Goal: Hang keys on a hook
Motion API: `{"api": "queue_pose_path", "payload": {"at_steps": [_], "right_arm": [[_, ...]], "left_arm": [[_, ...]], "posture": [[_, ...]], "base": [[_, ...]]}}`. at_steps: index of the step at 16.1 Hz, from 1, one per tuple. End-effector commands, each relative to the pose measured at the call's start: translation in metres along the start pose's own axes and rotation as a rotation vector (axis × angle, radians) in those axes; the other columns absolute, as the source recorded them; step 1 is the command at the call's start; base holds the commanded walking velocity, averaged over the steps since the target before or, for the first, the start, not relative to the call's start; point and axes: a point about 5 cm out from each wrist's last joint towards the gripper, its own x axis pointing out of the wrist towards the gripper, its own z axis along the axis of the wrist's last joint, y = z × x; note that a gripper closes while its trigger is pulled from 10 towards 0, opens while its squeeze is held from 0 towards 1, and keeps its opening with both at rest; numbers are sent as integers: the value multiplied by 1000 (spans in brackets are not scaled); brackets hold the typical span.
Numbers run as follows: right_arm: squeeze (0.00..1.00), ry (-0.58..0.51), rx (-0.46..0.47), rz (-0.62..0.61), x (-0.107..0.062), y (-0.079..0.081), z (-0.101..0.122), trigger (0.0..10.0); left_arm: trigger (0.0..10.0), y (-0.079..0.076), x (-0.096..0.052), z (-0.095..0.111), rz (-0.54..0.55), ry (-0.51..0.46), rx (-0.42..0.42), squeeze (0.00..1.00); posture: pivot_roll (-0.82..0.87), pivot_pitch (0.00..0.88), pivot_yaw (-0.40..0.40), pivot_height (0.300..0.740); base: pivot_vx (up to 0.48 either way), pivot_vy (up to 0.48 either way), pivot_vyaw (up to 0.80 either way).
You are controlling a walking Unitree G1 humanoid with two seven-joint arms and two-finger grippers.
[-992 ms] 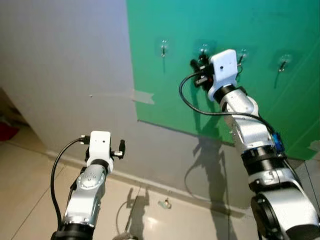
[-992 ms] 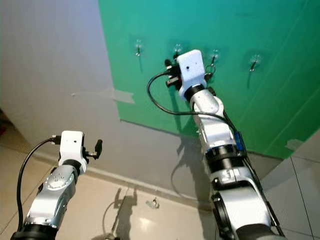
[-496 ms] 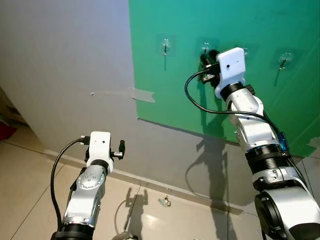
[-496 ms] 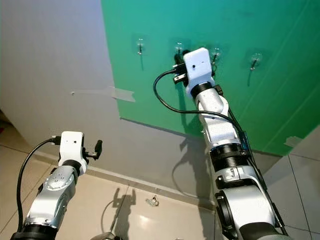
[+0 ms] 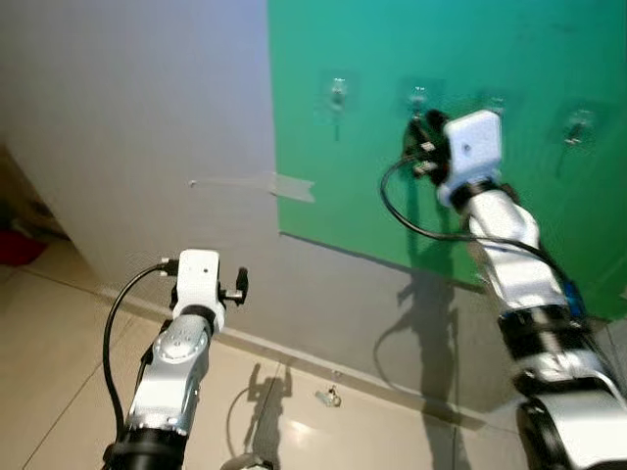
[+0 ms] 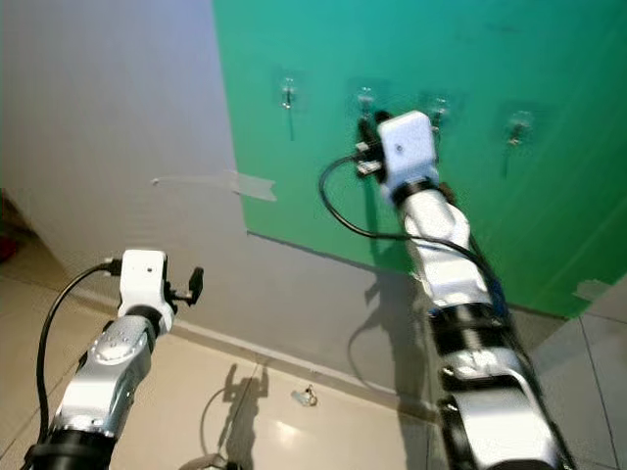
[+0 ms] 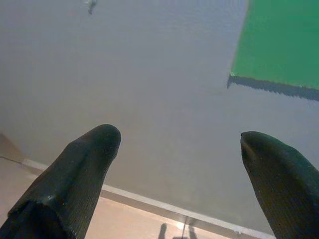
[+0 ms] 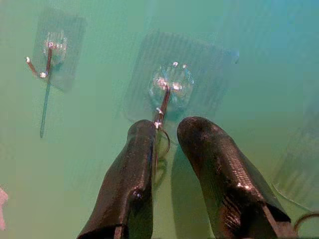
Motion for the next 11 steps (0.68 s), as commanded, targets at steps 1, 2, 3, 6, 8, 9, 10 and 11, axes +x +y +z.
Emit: {"api": "queue_pose_path", "payload": {"at_steps": [1, 2, 3, 6, 8, 9, 10, 11], "right_arm": [[0, 123, -15, -128, -15, -28, -25, 10000], [0, 127, -14, -134, -17, -29, -26, 10000], [0, 142, -40, -135, -21, -30, -30, 10000], [0, 176, -58, -135, -34, -31, -41, 10000], [0, 184, -72, -155, -39, -37, -44, 10000], [0, 185, -63, -153, -40, -37, -45, 10000], [0, 198, 72, -100, -45, -25, -47, 10000], [0, 229, 337, 0, -52, -2, -51, 10000]], "left_arm": [[10000, 0, 2, -1, -12, 10, -1, 0], [10000, -2, 3, 0, -23, 6, 2, 0], [10000, -3, 4, 0, -28, 9, -1, 0], [10000, -8, 4, -2, -45, 13, -2, 0], [10000, -7, 4, -4, -43, 15, -22, 0], [10000, -7, 3, -5, -46, 14, -31, 0], [10000, -7, 2, -6, -47, 11, -48, 0], [10000, -5, 0, -8, -40, 6, -74, 0]], "posture": [[-97, 0, 22, 740], [-97, 0, 22, 740], [-112, 0, 29, 740], [-119, 0, 30, 740], [-120, 0, 26, 740], [-118, 0, 23, 740], [-115, 0, 20, 740], [-116, 0, 20, 740]], "base": [[0, 0, 0], [0, 0, 0], [0, 0, 0], [0, 0, 0], [0, 0, 0], [0, 0, 0], [0, 0, 0], [0, 0, 0]]}}
